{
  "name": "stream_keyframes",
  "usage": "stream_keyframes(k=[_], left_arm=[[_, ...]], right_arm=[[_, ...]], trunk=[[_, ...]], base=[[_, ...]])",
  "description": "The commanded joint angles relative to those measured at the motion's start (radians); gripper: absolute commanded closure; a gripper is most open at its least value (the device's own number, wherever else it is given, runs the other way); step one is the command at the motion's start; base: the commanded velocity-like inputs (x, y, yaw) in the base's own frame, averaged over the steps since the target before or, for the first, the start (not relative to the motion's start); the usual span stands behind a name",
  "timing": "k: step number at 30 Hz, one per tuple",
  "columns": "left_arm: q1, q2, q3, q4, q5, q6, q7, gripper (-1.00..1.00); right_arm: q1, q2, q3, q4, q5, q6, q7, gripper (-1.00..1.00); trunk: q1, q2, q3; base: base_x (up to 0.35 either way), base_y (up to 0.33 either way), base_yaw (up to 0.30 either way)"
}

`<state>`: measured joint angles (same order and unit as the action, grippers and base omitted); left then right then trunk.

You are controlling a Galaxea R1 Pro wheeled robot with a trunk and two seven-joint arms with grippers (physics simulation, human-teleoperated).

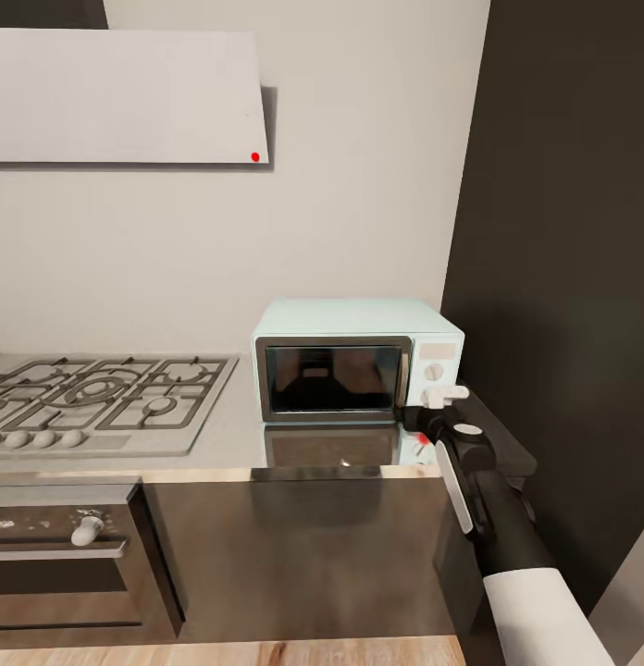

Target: In the kitchen, take the popcorn bag from the countertop, put it into the microwave, and heat it until the popcorn is cooked so the cooked popcorn ends up inside the bag.

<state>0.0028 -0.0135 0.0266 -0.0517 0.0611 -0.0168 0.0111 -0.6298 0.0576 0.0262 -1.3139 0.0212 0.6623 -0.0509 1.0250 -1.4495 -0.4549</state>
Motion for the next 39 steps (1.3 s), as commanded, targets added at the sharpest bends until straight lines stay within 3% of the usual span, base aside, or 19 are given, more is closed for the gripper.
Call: stream_keyframes(k=[1,31,33,36,39], left_arm=[[0.0,0.0,0.002,-0.001,0.006,-0.002,0.001,-1.0],[0.0,-0.002,0.001,-0.001,0.005,-0.002,0.001,-1.0],[0.0,-0.002,0.001,-0.001,0.005,-0.002,0.001,-1.0],[0.0,-0.002,0.001,-0.001,0.005,-0.002,0.001,-1.0],[0.0,-0.003,0.001,-0.001,0.005,-0.002,0.001,-1.0]], right_arm=[[-0.001,0.0,0.001,-0.004,0.001,0.005,-0.01,-1.0],[-0.001,0.002,0.001,-0.029,-0.003,0.002,-0.02,-1.0],[0.0,0.002,0.001,-0.038,-0.009,-0.037,-0.021,-1.0],[0.023,0.001,0.001,-0.044,-0.012,-0.175,-0.019,-1.0],[0.028,-0.001,0.002,-0.05,-0.008,-0.161,-0.017,-1.0]], trunk=[[0.0,-0.001,-0.001],[0.0,-0.001,-0.001],[0.0,-0.001,-0.001],[0.0,-0.001,-0.001],[0.0,-0.001,-0.001]], base=[[0.0,0.0,0.0],[0.0,0.027,0.0],[0.0,0.0,0.0],[0.0,0.0,0.0],[0.0,0.0,0.0]])
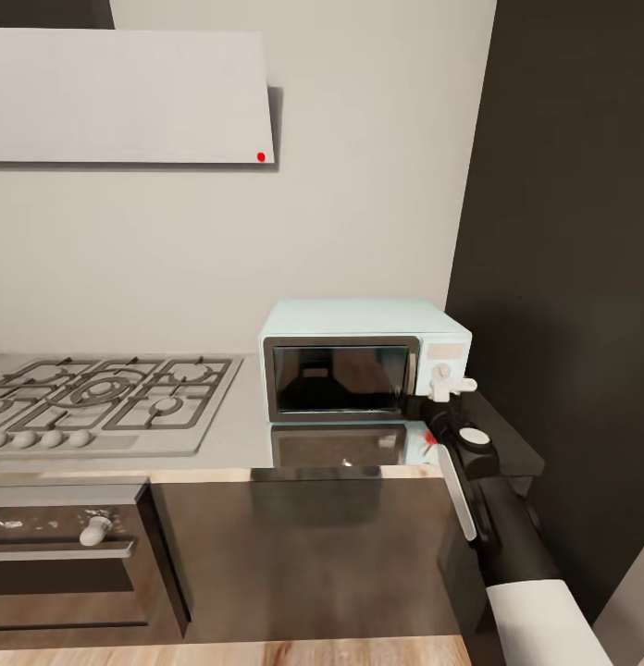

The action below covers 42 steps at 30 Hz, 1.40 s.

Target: In the kitchen, take the popcorn bag from the countertop, put it into the microwave, and heat it until the popcorn is cooked so the cooked popcorn ends up inside the bag.

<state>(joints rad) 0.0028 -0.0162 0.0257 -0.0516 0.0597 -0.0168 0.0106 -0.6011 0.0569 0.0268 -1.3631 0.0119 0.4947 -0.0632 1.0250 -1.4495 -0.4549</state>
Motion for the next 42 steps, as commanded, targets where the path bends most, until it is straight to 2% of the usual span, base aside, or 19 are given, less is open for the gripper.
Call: stream_keyframes(k=[1,3,7,35,42], left_arm=[[0.0,0.0,0.002,-0.001,0.006,-0.002,0.001,-1.0],[0.0,-0.001,0.002,-0.001,0.006,-0.002,0.001,-1.0],[0.0,0.0,0.002,-0.001,0.006,-0.002,0.0,-1.0],[0.0,-0.002,0.005,-0.005,0.008,-0.002,0.002,-1.0],[0.0,-0.001,0.005,-0.005,0.008,-0.002,0.001,-1.0]], right_arm=[[0.001,0.001,0.003,-0.003,0.004,0.055,-0.005,-1.0],[0.001,0.003,0.003,-0.003,0.006,0.094,-0.004,-1.0],[0.001,0.003,0.002,-0.014,0.007,0.117,-0.003,-1.0],[0.001,0.004,-0.002,-0.01,0.008,0.135,-0.004,-1.0],[0.001,-0.011,0.001,-0.013,0.013,0.141,-0.004,-1.0]], trunk=[[0.0,-0.001,-0.001],[0.0,-0.001,-0.001],[0.0,-0.001,-0.001],[0.0,-0.001,-0.001],[0.0,-0.001,-0.001]], base=[[0.0,0.0,0.0],[0.0,0.0,0.0],[0.0,0.0,0.0],[0.0,0.017,0.0],[0.054,0.0,0.0]])
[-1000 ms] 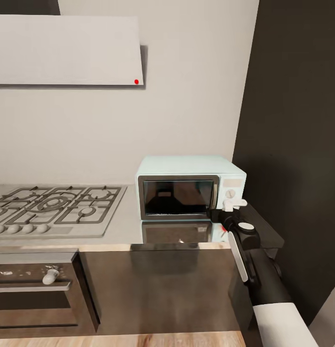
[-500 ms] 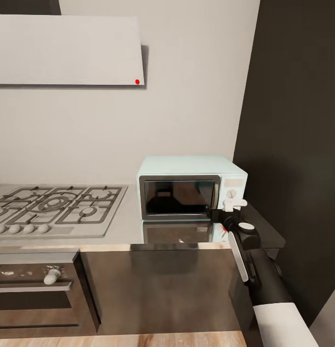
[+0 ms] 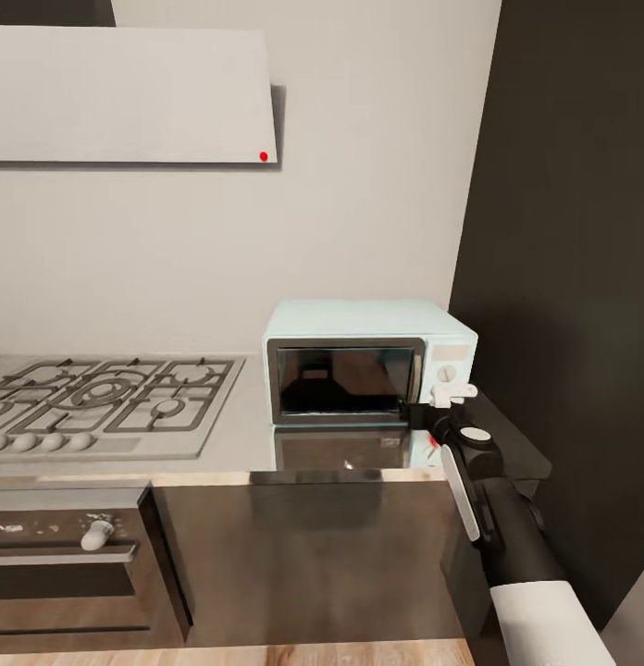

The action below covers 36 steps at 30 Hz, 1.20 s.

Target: In the kitchen, take the popcorn bag from the countertop, put it into the microwave, and heat it until the popcorn is cooked so the cooked popcorn ends up inside the bag.

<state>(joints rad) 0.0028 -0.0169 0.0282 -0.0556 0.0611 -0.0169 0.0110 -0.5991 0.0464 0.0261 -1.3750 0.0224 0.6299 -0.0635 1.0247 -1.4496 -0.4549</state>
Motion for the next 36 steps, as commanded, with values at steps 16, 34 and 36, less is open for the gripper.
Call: stream_keyframes(k=[16,34,36], left_arm=[[0.0,0.0,0.002,-0.001,0.006,-0.002,0.001,-1.0],[0.0,0.0,0.002,-0.001,0.006,-0.002,0.001,-1.0],[0.0,0.0,0.001,-0.001,0.006,-0.002,0.001,-1.0]], right_arm=[[-0.001,0.001,0.002,-0.002,0.001,0.007,-0.004,-1.0],[-0.001,0.0,0.002,-0.001,0.001,0.008,-0.004,1.0],[-0.001,0.0,0.002,-0.001,0.001,0.008,-0.004,1.0]], trunk=[[0.0,0.0,-0.001],[0.0,0.0,-0.001],[0.0,0.0,-0.001]], base=[[0.116,0.0,0.0],[0.0,0.0,0.0],[0.0,0.0,0.0]])
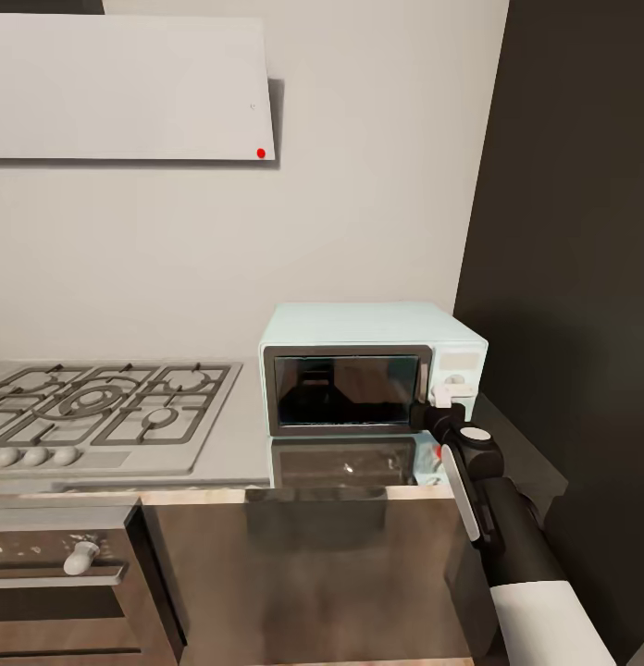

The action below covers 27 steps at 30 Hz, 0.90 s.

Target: In the kitchen, take the popcorn bag from the countertop, put it into the microwave, and heat it until the popcorn is cooked so the cooked popcorn ends up inside the bag.

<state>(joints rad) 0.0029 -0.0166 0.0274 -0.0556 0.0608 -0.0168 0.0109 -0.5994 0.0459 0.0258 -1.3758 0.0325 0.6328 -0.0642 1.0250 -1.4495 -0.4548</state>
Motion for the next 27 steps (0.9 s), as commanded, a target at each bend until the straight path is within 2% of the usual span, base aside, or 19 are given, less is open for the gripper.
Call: stream_keyframes(k=[1,9,26,27], left_arm=[[0.0,0.0,0.002,-0.001,0.006,-0.002,0.001,-1.0],[0.0,0.001,0.003,-0.003,0.007,-0.002,0.0,-1.0],[0.0,-0.002,0.002,-0.003,0.005,-0.002,0.0,-1.0],[0.0,-0.002,0.002,-0.003,0.005,-0.002,0.0,-1.0]], right_arm=[[0.0,0.0,0.002,0.0,-0.009,0.005,-0.003,1.0],[0.0,0.005,-0.002,0.003,0.017,0.009,-0.005,1.0],[0.0,-0.001,-0.002,0.003,-0.009,0.007,-0.005,1.0],[0.0,-0.001,-0.002,0.003,0.012,0.007,-0.005,1.0]], trunk=[[0.0,0.0,-0.001],[0.0,0.0,-0.001],[0.0,0.0,-0.001],[0.0,0.0,-0.001]], base=[[0.0,0.0,0.0],[0.0,0.0,0.0],[-0.049,0.0,0.0],[-0.092,0.0,0.0]])
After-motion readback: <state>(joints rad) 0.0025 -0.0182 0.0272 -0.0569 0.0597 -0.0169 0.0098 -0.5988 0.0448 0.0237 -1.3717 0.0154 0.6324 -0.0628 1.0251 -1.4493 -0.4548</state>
